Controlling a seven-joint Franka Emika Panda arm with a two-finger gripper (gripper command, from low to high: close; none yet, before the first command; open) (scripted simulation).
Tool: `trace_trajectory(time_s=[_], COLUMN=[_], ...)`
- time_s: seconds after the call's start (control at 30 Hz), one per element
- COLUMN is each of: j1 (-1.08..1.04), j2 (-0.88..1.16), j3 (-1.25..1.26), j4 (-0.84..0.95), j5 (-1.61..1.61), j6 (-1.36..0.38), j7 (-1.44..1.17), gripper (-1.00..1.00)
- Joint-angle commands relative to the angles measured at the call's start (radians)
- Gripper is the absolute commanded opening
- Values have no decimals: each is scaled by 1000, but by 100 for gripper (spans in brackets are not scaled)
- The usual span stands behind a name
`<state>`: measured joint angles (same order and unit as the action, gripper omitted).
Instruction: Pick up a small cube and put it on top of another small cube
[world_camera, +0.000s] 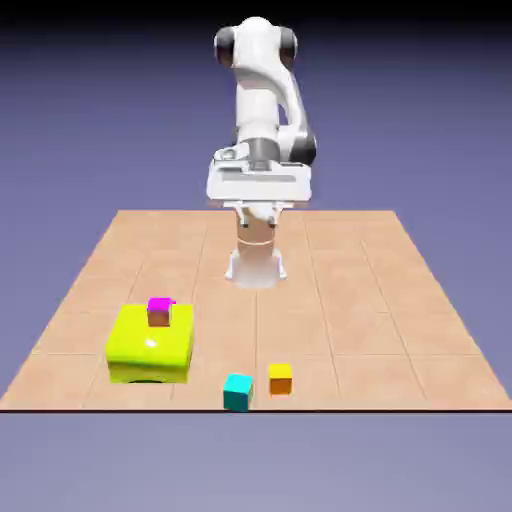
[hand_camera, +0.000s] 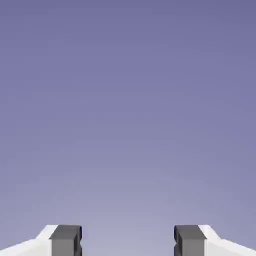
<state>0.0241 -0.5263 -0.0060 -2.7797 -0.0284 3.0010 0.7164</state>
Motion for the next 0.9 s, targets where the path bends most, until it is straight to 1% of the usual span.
trace_trajectory(time_s=[0.0, 0.87], j1=[10, 271], j2=[36, 979], j3=[-5, -134], j4=[25, 678], j5=[-24, -635], j6=[-30, -805], j7=[-20, -550], gripper=[0, 0])
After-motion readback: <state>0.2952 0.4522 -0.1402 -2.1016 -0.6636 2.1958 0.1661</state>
